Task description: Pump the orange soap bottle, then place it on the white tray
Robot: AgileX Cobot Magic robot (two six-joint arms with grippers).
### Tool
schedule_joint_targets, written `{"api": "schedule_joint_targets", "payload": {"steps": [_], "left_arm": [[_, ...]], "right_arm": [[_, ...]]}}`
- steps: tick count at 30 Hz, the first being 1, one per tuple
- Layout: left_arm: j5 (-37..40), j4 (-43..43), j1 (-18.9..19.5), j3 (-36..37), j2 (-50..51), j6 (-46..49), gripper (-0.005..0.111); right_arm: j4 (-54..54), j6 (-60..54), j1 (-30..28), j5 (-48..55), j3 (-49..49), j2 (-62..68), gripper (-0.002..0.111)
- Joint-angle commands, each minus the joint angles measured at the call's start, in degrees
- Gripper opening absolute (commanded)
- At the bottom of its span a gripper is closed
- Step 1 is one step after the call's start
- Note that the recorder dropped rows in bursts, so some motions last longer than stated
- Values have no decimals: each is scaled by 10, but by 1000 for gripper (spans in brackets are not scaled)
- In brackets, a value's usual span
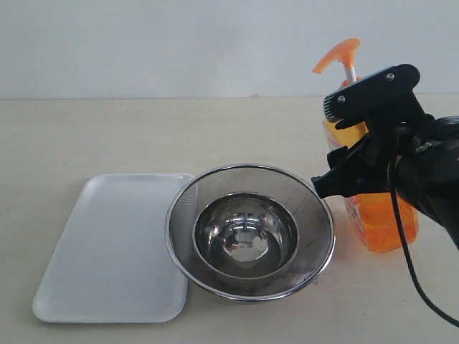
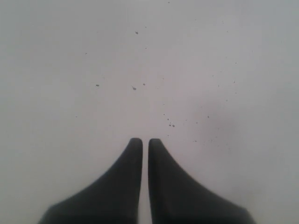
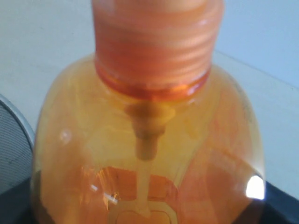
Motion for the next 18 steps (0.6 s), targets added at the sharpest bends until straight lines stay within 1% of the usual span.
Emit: {"api": "schedule_joint_targets", "payload": {"steps": [1, 2, 3, 5, 6, 8, 9, 11, 12, 13, 15, 16, 17, 18], "left_arm": [[-5, 10, 1, -6, 22, -90, 5], [-5, 28, -1, -6, 32, -107, 5], [-6, 64, -5, -7, 42, -131, 5], [-17, 145, -18, -10, 66, -202, 5], [-37, 204, -27, -13, 80, -248, 5], [-117, 335, -41, -19, 109, -325, 5], [-218, 450, -47, -37, 148, -383, 5], [-276, 519, -47, -67, 188, -432, 5], [-287, 545, -47, -84, 216, -463, 5], [-287, 582, -47, -121, 263, -533, 5], [-295, 616, -47, -161, 312, -597, 5], [-319, 646, -47, -188, 340, -616, 5], [-359, 689, -47, -224, 372, -637, 5], [-377, 710, -47, -246, 388, -658, 5]], "right_arm": [[-21, -1, 0, 25, -8, -6, 0], [-21, -1, 0, 21, -8, -6, 0], [-21, -1, 0, 18, -8, -6, 0], [-21, -1, 0, 14, -8, -6, 0], [-21, -1, 0, 14, -8, -6, 0], [-21, -1, 0, 14, -8, -6, 0], [-21, -1, 0, 13, -8, -6, 0], [-21, -1, 0, 12, -8, -6, 0], [-21, -1, 0, 7, -8, -6, 0], [-21, -1, 0, 5, -8, -6, 0], [-21, -5, 0, 3, -8, -6, 0], [-21, -5, 0, 3, -8, -6, 0], [-21, -5, 0, 3, -8, -6, 0], [-21, -5, 0, 1, -8, -6, 0]]}}
